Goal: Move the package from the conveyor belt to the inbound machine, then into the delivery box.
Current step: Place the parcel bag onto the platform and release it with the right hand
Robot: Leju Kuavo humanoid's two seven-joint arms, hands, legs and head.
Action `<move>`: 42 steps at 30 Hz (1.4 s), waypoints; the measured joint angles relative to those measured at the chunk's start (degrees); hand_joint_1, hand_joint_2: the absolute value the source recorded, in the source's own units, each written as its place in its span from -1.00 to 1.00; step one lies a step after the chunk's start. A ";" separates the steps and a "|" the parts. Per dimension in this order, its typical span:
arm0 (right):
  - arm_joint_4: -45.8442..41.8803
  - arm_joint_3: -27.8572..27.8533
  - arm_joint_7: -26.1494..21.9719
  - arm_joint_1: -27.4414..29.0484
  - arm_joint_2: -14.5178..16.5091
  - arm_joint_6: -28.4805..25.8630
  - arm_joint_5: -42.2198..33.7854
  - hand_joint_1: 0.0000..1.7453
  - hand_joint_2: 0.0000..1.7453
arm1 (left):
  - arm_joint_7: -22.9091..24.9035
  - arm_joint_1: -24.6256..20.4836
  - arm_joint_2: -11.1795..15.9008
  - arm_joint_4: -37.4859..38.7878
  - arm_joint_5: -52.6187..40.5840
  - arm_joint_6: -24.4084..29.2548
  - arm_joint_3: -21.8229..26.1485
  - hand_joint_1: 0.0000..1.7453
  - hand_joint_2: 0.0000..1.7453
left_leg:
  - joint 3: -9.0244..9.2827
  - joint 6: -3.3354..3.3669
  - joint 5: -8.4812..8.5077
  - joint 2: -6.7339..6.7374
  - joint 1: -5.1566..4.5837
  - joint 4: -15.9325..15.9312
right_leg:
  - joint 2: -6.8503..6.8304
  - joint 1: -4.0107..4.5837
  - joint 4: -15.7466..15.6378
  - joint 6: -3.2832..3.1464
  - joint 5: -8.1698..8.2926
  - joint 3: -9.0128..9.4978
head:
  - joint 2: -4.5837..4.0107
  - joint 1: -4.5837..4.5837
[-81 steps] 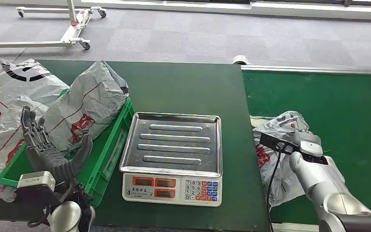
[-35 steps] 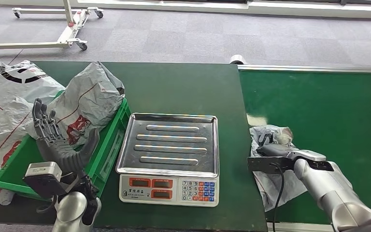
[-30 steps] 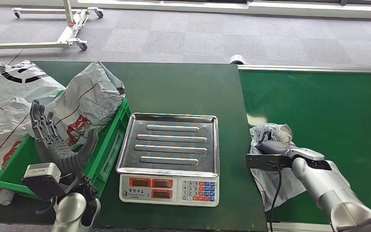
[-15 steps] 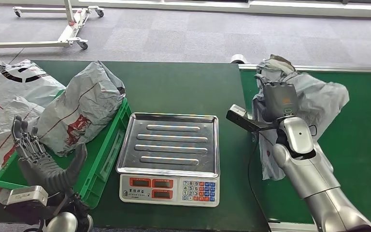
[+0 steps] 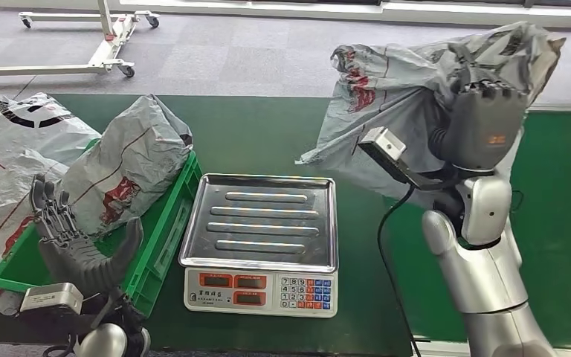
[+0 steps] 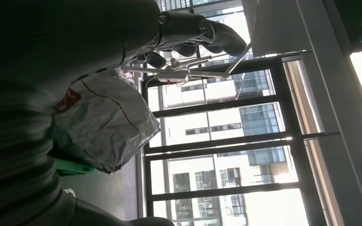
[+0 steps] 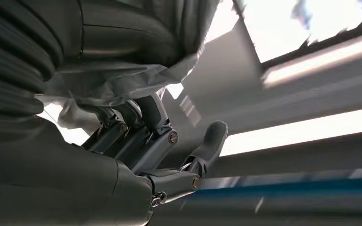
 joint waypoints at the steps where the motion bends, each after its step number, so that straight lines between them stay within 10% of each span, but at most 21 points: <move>1: -0.09 0.54 -5.09 0.16 1.11 3.62 -4.34 1.00 1.00 | 0.00 -0.50 -0.10 0.31 0.00 -0.46 -0.11 -1.00 1.00 | 0.01 -0.01 0.01 0.03 0.00 -0.01 | 0.03 0.01 0.00 -0.01 0.00 0.00 | 0.00 -0.01; 6: 0.58 7.30 -18.31 0.45 6.34 12.55 -11.60 1.00 1.00 | 0.02 -2.88 -0.97 2.34 -0.64 -1.99 -0.29 -1.00 1.00 | -0.01 -0.14 0.11 -0.04 0.09 -0.03 | -0.01 0.13 0.08 -0.11 0.01 -0.02 | 0.01 -0.01; 18: 2.67 19.36 -19.24 0.12 11.36 13.89 -14.99 0.98 1.00 | 0.02 -3.46 -1.76 3.84 -0.97 -2.38 -0.27 -1.00 1.00 | -0.04 -0.13 0.09 -0.14 0.13 -0.02 | -0.09 0.12 0.07 -0.18 -0.04 0.00 | 0.00 -0.01; 22: 3.47 20.62 -16.89 0.09 11.69 12.28 -12.70 -0.93 1.00 | 0.02 -3.03 -1.76 3.52 -0.99 -2.31 -0.26 -1.00 1.00 | -0.04 -0.13 0.09 -0.15 0.13 -0.02 | -0.10 0.12 0.07 -0.18 -0.04 0.02 | 0.00 -0.01; 28: 6.27 22.35 -7.82 -1.08 12.11 10.70 -1.77 -1.00 1.00 | 0.02 -1.56 -1.74 1.87 -1.02 -2.20 0.05 -1.00 1.00 | -0.03 -0.14 0.10 -0.15 0.14 -0.02 | -0.10 0.13 0.07 -0.19 -0.04 0.01 | 0.00 -0.01; 32: 8.82 23.09 -3.20 -1.99 12.67 11.37 2.65 -1.00 -1.00 | 0.01 -0.66 -1.74 0.74 -1.39 -2.20 0.56 -1.00 1.00 | -0.04 -0.14 0.10 -0.17 0.14 -0.03 | -0.12 0.14 0.08 -0.19 -0.04 0.01 | 0.00 -0.02; 42: 20.04 26.07 -4.93 -5.70 12.26 40.46 -8.03 -1.00 -1.00 | 0.00 0.30 -2.45 -0.61 -3.81 -4.43 3.16 -1.00 1.00 | -0.02 -0.14 0.11 -0.23 0.14 -0.02 | -0.19 0.13 0.07 -0.19 -0.03 0.03 | 0.00 -0.02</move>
